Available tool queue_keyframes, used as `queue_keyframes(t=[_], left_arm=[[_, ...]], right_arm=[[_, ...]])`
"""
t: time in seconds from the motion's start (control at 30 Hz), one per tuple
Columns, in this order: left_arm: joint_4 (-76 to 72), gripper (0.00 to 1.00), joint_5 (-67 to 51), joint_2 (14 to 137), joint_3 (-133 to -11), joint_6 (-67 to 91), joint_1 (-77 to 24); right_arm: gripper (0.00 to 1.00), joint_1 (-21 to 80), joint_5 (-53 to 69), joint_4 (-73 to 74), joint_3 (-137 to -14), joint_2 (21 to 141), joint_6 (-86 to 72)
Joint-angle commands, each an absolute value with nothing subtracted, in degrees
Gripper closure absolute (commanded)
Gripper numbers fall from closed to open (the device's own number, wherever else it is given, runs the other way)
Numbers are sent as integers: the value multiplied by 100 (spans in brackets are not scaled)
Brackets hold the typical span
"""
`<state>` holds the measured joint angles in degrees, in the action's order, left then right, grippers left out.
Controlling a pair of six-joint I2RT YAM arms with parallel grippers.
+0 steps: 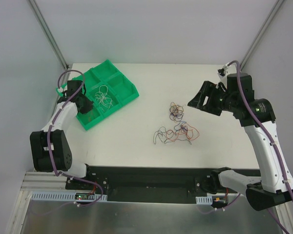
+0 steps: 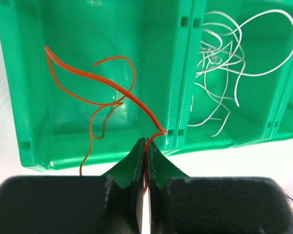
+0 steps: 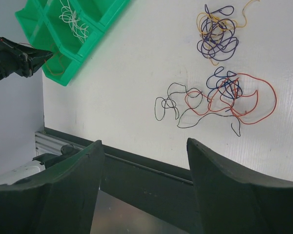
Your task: Untangle the cables
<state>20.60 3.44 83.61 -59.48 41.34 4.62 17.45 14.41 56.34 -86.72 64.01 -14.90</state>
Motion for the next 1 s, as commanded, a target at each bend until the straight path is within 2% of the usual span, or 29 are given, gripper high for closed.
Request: queue_keyframes(t=[0.0, 0.27, 0.57, 0.63, 0.73, 0.97], left_arm=[[2013, 100, 9, 8331, -6002, 4535, 519], [2162, 100, 9, 8929, -6556, 4262, 676], [2188, 98, -387, 9299, -6574, 4561, 826], [2188, 92, -352, 9290, -6583, 4544, 861], [2372, 76, -255, 9176, -6758, 4282, 879], [3093, 54, 588, 8667, -6943, 4131, 879]], right_arm=[[30, 1696, 1652, 5599, -8710, 6390, -1371], [30, 1591, 1608, 5607, -8613, 6258, -1345], [30, 1556, 1538, 5537, -8605, 6267, -1415], [30, 1556, 1538, 5476, -8570, 6267, -1432], [30, 1556, 1538, 5397, -8543, 6310, -1512], [32, 1555, 1836, 5028, -8244, 6442, -1846]])
